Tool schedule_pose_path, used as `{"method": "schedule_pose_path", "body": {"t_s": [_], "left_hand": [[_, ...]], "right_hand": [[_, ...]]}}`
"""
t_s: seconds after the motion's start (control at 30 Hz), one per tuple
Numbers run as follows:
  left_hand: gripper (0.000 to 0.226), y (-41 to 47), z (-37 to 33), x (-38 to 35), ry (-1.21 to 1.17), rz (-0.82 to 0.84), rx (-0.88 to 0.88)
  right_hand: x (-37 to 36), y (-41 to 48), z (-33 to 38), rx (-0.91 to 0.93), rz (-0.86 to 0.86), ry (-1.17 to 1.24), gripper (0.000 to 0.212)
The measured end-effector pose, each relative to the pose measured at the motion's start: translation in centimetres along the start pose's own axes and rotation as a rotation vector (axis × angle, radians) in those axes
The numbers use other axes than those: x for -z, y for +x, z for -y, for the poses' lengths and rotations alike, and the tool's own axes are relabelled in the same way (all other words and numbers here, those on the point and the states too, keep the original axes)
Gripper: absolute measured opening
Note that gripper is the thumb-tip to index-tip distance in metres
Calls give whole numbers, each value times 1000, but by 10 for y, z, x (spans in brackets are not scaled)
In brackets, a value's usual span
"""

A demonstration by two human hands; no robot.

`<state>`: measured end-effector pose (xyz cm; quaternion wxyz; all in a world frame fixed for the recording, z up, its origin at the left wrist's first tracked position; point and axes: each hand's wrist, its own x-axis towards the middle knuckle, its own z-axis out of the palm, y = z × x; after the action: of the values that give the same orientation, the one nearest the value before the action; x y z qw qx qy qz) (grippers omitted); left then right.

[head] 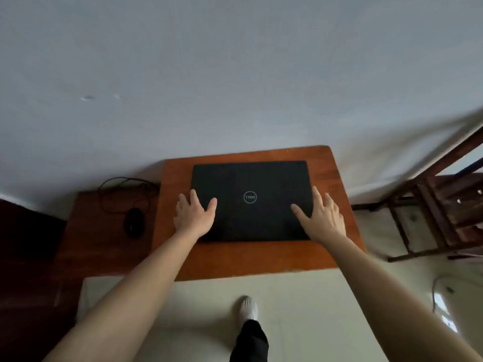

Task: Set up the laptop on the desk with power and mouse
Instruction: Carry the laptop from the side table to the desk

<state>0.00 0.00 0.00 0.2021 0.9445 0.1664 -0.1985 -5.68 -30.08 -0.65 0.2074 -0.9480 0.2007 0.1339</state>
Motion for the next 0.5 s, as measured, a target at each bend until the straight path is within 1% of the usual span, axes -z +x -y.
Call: {"method": "schedule_pose_path", "body": {"t_s": [0.07,0.1,0.17,0.3,0.4,0.5], "left_hand": [[87,32,-1,-12,-11,7,91],[88,34,2,-15,-40,-11,147],[91,49,-1,-27,-81,-17,203],[96,57,-10,-47,-73,-100,225],[96,60,-10,-54,-70,-138,247],[92,65,-7,-52,-69,-155,255]], "right_hand": [[-19,22,3,-112,36,65,90],[-24,21,4,-140,19,76,90],[-35,31,5,-219,-1,95,91],[-47,48,11,-335,-65,128,92],[-52,55,20,-422,-63,181,96],[-53,57,22,-449,-51,198,99]]}}
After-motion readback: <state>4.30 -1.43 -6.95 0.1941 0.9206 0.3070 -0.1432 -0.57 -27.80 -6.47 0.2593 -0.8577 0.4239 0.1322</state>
